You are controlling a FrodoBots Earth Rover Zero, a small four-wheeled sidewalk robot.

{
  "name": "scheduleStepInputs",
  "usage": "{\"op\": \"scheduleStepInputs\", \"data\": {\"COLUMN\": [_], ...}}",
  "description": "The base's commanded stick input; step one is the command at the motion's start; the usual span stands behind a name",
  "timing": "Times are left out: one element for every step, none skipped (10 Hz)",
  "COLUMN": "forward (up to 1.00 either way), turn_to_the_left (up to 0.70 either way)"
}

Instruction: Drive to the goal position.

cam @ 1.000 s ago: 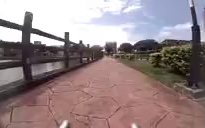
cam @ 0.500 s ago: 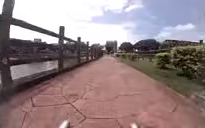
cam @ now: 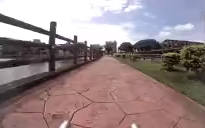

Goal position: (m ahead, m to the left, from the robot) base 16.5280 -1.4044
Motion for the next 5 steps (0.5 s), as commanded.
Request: {"op": "scheduleStepInputs", "data": {"forward": [1.0, 1.0, 1.0, 1.0, 1.0], "turn_to_the_left": [0.0, 0.0, 0.0, 0.0, 0.0]}}
